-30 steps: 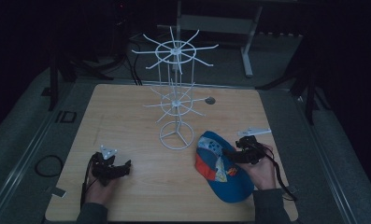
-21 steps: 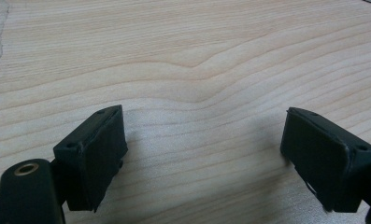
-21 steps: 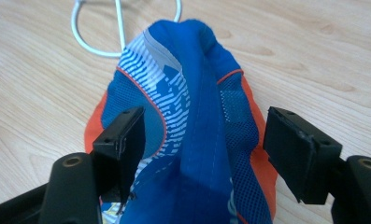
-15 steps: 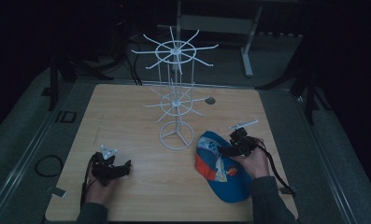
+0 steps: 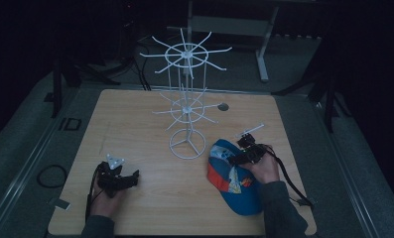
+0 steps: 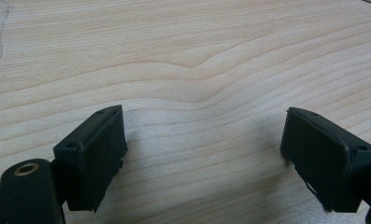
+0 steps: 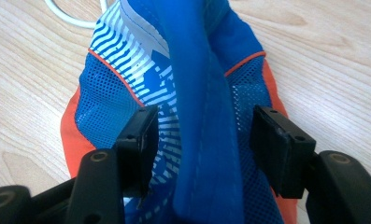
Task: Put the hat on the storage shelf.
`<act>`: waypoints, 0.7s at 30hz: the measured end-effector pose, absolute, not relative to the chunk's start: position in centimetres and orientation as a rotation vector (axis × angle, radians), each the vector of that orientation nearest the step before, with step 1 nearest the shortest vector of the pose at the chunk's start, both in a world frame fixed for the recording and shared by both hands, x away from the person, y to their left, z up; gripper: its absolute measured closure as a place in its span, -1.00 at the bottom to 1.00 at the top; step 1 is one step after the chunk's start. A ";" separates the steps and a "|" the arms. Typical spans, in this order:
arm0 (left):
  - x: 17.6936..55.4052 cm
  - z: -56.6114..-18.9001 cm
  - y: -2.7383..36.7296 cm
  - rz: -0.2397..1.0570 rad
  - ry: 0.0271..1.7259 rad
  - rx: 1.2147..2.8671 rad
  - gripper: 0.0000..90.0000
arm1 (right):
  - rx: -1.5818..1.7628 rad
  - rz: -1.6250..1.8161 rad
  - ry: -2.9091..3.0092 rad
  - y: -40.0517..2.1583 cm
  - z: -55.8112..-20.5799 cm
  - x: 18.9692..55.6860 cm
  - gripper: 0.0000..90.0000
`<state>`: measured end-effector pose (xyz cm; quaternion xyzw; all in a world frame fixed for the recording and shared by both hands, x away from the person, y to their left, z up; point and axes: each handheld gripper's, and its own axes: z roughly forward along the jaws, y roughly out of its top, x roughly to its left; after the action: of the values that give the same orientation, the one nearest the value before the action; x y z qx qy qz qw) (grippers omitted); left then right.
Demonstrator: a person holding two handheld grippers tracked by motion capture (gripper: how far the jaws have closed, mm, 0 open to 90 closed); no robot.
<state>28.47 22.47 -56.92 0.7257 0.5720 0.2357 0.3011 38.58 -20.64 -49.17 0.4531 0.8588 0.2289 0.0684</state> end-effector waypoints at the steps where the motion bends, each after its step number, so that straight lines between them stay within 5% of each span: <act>1: 28.5 -56.9 22.5 0.625 1.517 1.925 -0.67 | 1.377 0.685 2.596 -20.5 -49.4 38.8 0.02; 6: 28.5 -56.9 22.5 0.625 1.518 1.925 -0.67 | 1.366 0.648 2.665 -20.1 -50.0 39.2 0.36; 9: 28.5 -56.9 22.5 0.625 1.517 1.925 -0.67 | 1.321 0.652 2.700 -19.7 -49.9 39.1 0.79; 21: 28.5 -56.9 22.5 0.625 1.517 1.925 -0.67 | 1.231 0.754 2.662 -20.1 -48.1 37.6 0.95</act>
<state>28.47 22.47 -56.92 0.7257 0.5720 0.2357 0.3012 37.64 -20.14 -48.06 0.4060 0.8776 0.2487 0.0565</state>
